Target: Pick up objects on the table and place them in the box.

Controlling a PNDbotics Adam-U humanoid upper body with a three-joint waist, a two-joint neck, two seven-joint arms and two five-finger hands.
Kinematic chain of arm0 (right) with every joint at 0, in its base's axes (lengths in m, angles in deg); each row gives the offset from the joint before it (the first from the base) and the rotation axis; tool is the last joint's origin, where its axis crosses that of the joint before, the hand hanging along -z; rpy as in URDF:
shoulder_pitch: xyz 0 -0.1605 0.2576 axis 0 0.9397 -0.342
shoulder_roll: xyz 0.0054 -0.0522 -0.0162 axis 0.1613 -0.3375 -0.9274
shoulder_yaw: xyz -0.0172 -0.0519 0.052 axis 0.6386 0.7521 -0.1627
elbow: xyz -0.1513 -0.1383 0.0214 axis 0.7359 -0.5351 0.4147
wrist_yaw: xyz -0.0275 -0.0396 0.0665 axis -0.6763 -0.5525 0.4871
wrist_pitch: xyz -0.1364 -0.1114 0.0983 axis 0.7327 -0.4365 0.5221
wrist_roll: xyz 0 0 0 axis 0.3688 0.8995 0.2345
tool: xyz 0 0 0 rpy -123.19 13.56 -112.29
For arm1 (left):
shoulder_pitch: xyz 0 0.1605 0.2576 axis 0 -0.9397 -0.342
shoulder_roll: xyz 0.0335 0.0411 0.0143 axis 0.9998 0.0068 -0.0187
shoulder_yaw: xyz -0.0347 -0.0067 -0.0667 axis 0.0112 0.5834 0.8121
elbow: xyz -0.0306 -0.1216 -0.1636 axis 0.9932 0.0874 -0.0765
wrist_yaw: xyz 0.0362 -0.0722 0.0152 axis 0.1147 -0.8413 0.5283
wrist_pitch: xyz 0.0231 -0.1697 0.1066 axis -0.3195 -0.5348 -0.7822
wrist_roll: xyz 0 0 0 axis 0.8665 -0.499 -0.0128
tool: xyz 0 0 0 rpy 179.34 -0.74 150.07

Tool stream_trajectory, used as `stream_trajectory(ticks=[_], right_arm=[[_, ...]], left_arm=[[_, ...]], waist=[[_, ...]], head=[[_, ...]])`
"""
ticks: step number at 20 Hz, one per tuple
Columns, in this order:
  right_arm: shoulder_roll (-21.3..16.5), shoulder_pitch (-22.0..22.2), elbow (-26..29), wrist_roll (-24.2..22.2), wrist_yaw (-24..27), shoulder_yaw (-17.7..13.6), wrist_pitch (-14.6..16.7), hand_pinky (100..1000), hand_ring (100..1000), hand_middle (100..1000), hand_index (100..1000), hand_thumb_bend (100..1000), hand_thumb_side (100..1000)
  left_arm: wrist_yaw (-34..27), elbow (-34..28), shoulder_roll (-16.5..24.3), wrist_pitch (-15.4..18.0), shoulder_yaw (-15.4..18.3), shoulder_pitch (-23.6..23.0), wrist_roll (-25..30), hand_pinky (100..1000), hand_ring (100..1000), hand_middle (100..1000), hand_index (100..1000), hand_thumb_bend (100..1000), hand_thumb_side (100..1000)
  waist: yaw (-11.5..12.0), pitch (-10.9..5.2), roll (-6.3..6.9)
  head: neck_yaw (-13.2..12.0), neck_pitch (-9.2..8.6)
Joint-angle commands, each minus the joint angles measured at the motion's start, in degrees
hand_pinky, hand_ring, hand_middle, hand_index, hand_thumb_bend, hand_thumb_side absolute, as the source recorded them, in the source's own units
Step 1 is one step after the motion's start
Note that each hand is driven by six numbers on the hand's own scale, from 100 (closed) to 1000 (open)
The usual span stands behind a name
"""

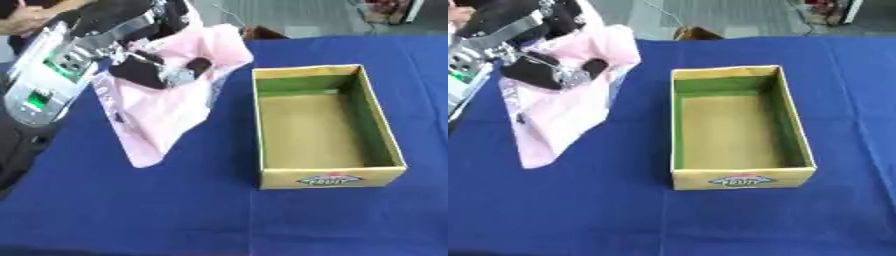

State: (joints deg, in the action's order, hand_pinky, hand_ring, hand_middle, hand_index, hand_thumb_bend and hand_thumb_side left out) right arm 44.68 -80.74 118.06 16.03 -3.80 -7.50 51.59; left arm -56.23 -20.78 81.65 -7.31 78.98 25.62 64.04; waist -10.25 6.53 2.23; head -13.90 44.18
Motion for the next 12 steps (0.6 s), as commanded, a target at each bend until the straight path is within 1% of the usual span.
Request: stream_trajectory(ticks=[1,4,6,10,12], right_arm=[[-1.35,-0.24,0.67,0.02,-0.12,-0.28,0.11,479,599,802,932,592,717],[-1.31,-0.31,0.62,-0.12,-0.05,-0.11,0.1,480,599,801,932,598,710],[-1.25,-0.44,0.56,-0.29,0.03,0.05,0.1,480,599,802,932,593,717],[-1.0,-1.01,0.54,-0.7,0.29,0.5,0.15,480,599,802,932,593,718],[-0.78,-1.42,0.58,-0.98,0.46,0.79,0.17,480,599,802,931,593,718]], left_arm=[[-1.06,-0.65,0.05,0.07,-0.14,2.08,0.56,100,100,100,100,240,201],[-2.0,0.13,-1.68,0.34,-1.91,5.08,1.99,100,100,100,100,234,204],[-2.44,1.29,-3.65,0.53,-3.54,7.73,3.26,100,100,100,100,226,206],[-1.38,5.46,-8.84,1.74,-7.93,14.09,6.31,100,100,100,100,222,212],[-0.35,8.27,-11.36,2.57,-9.46,16.74,7.1,100,100,100,100,220,212]], waist=[[-0.1,-0.66,-0.17],[-0.25,-0.64,-0.31],[-0.41,-0.6,-0.48],[-1.17,-0.43,-0.95],[-1.74,-0.27,-1.22]], head=[[0.07,-0.06],[-0.32,-0.06],[-0.74,-0.06],[-2.04,-0.06],[-2.77,-0.06]])
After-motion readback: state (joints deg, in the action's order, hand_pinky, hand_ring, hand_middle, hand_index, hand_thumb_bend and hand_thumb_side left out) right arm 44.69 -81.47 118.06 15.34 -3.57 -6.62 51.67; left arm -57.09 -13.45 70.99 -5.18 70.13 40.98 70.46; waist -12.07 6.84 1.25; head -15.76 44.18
